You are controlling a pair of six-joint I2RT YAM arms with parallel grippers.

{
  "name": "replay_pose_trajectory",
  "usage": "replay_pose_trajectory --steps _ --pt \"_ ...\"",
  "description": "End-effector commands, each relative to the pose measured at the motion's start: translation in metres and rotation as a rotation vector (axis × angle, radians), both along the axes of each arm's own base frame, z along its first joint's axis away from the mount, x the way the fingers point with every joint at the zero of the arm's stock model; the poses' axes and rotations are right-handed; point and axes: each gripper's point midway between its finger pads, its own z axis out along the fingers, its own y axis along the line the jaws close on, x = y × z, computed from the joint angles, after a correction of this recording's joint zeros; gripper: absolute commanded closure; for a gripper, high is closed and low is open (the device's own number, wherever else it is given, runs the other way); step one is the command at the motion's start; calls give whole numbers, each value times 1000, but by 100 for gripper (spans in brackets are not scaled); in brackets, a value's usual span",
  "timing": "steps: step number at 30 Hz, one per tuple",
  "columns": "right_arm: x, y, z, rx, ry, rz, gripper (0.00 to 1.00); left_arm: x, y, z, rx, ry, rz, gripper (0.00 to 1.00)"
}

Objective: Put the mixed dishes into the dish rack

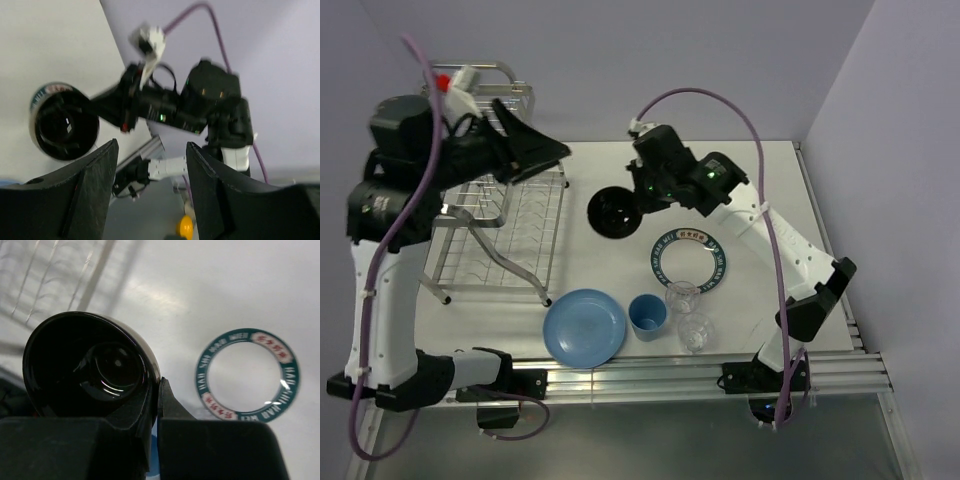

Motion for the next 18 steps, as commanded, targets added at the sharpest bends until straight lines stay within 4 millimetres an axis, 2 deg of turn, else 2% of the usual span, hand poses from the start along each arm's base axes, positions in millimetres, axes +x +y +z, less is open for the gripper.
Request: replay_pose_trajectory --steps 1,2,5,8,15,18 --pt "17 -31 45 118 -105 -90 100 2 -35 11 -9 -53 -3 37" --pt "21 -41 47 107 -107 -106 100 2 -40 7 -5 -42 -8 37" --pt "23 -53 55 102 -111 -127 100 5 -44 -13 55 -6 9 37" --pt "18 -54 59 107 -102 -124 100 6 -44 -35 140 25 37 37" --pt "3 -50 73 172 -68 -98 100 5 -57 -96 345 90 88 39" --pt "0 -52 75 174 -69 -99 100 3 -64 -114 403 103 90 40"
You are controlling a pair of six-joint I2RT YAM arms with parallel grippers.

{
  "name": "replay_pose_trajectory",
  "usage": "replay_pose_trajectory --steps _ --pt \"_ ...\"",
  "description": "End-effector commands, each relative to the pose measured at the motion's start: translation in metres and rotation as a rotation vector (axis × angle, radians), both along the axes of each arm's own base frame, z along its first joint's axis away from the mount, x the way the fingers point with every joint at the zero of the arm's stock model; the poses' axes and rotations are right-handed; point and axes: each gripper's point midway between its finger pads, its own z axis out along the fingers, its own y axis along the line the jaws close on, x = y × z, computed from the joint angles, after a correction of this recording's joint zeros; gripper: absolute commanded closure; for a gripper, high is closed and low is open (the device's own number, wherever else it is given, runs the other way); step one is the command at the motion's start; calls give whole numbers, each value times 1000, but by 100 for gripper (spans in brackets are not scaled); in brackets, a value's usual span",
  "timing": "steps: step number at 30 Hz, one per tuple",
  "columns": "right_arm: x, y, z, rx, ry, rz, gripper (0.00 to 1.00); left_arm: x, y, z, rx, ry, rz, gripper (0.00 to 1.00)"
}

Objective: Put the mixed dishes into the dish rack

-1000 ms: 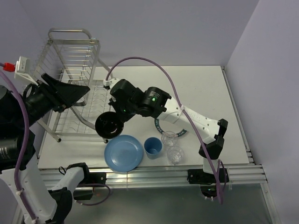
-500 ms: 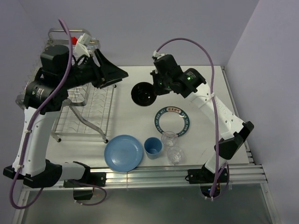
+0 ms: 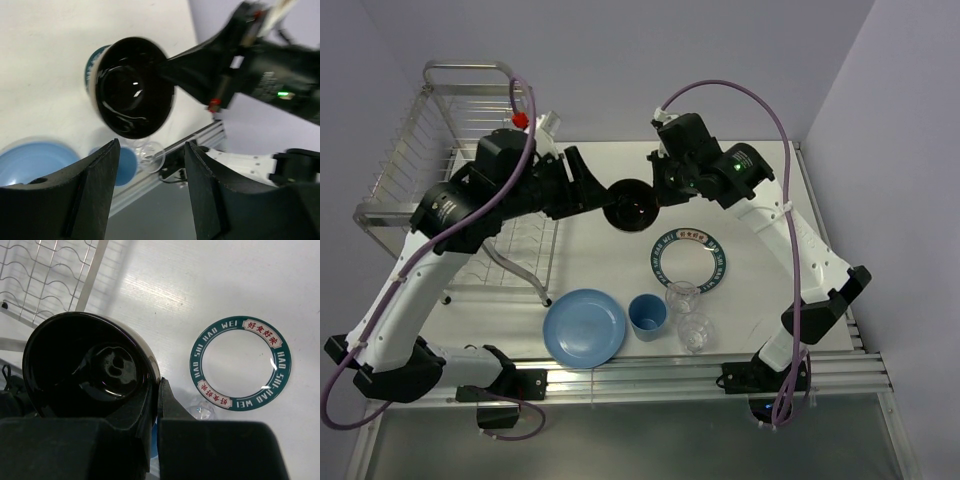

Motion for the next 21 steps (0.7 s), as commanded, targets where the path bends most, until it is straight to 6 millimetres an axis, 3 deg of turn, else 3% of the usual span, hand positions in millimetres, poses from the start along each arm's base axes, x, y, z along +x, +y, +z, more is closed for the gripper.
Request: replay_pose_trajectory --steps 1,6,16,19,20,21 --pt "-11 -1 58 147 -111 6 100 8 4 -24 125 -21 59 40" --pt "-16 -1 65 171 -119 12 100 10 2 -49 237 1 78 41" --pt "-29 10 72 190 -128 67 100 22 5 -73 349 22 98 47" --pt "-33 15 76 195 -138 88 100 22 1 -76 357 26 75 63" --pt "-34 16 76 193 -140 96 100 24 -2 -76 355 21 63 76" --pt "-35 17 77 194 -142 99 100 23 -4 -75 349 18 51 81"
